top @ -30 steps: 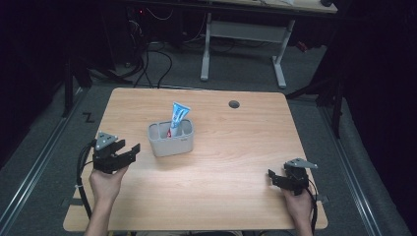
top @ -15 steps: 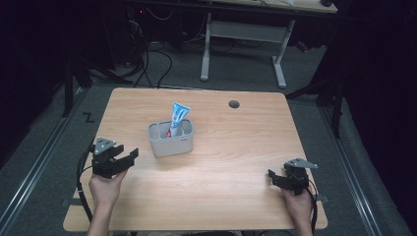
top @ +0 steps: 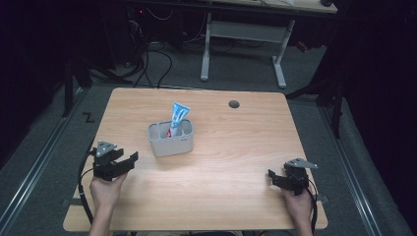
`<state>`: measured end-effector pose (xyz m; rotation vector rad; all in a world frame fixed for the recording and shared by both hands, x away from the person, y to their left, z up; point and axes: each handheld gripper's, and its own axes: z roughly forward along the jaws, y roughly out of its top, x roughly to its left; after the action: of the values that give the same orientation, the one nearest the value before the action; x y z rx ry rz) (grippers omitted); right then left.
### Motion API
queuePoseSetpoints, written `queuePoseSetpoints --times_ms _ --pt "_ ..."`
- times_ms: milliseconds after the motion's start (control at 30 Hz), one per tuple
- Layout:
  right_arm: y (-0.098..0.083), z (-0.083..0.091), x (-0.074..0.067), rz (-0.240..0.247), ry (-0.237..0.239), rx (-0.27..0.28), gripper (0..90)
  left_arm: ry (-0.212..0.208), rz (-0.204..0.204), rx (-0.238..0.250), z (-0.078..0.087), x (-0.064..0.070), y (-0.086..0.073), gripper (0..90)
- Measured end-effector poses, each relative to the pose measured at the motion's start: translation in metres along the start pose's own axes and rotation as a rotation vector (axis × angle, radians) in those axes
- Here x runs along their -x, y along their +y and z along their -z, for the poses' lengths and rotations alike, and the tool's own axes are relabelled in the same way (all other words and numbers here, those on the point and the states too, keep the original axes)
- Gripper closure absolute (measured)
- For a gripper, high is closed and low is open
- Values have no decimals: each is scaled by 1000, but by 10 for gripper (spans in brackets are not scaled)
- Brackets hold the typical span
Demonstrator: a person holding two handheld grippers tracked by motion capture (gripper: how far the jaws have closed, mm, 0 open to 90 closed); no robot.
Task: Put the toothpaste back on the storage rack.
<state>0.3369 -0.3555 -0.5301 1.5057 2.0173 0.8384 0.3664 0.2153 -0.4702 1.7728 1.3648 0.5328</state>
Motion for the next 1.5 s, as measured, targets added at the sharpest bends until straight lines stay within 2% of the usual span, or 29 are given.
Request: queuePoseSetpoints --times_ms 933,1167,1367,1500 --pt "0 0 0 -1 -1 1 279 30 44 -34 -15 -10 -25 414" --pt "0 0 0 -2 -1 0 279 40 34 -50 -21 -11 -28 414" --pt "0 0 0 -2 -1 1 279 50 8 -63 -27 -9 -31 421" --pt "0 0 0 -2 -1 1 279 61 10 -71 -32 -9 -35 420"
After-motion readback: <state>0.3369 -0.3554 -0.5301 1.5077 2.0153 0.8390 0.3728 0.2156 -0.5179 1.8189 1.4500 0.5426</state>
